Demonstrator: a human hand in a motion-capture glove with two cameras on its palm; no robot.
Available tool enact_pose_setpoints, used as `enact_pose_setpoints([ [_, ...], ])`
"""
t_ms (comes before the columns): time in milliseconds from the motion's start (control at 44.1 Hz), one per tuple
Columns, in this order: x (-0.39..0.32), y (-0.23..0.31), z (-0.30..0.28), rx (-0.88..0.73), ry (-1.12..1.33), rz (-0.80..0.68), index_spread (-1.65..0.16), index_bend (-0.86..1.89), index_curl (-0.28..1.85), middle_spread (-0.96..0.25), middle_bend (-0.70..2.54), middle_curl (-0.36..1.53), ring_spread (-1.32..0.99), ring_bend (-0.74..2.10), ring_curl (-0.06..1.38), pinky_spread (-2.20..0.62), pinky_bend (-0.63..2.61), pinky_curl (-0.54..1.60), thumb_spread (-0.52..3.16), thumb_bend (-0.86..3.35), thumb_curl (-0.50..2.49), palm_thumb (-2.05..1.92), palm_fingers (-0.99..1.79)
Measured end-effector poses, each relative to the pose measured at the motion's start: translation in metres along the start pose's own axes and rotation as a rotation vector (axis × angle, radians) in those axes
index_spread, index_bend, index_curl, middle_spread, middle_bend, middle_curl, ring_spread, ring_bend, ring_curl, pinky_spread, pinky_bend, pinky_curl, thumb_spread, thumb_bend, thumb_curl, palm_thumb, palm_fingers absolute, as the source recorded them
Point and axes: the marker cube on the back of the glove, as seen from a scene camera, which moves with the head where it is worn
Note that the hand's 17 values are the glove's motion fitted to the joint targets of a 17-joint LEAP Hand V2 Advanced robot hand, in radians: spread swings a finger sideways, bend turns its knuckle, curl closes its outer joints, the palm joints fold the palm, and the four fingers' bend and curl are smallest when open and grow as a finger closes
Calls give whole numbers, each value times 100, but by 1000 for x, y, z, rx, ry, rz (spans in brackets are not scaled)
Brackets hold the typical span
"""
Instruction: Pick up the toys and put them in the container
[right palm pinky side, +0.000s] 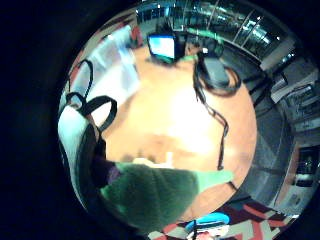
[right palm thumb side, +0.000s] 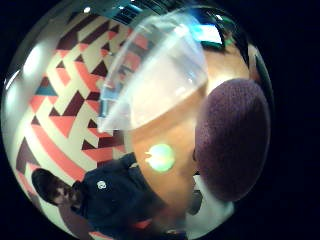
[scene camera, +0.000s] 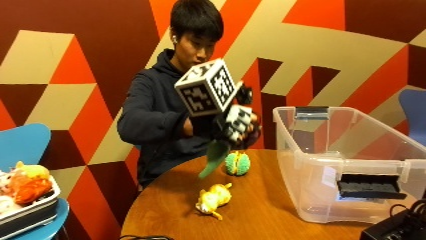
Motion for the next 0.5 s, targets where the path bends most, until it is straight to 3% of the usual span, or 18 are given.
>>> enact_pose_setpoints([
  [159, -79, -24, -56, 286, -202, -130, -42, 78, 31, -20, 112, 67, -36, 129, 59, -40, 80, 45, 32, 31, 62, 76, 114],
  [295, -138, -52, -56, 422, -318, -226, -45, 90, 38, -21, 118, 72, -37, 135, 62, -42, 87, 50, 18, 30, 66, 74, 105],
  [385, -177, -73, -20, 435, -350, -262, -46, 90, 42, -21, 118, 75, -37, 136, 64, -42, 92, 54, 14, 29, 68, 73, 93],
  [499, -187, -106, 28, 294, -312, -263, -42, 65, 41, -20, 101, 72, -35, 133, 65, -39, 105, 59, 26, 23, 70, 69, 44],
])
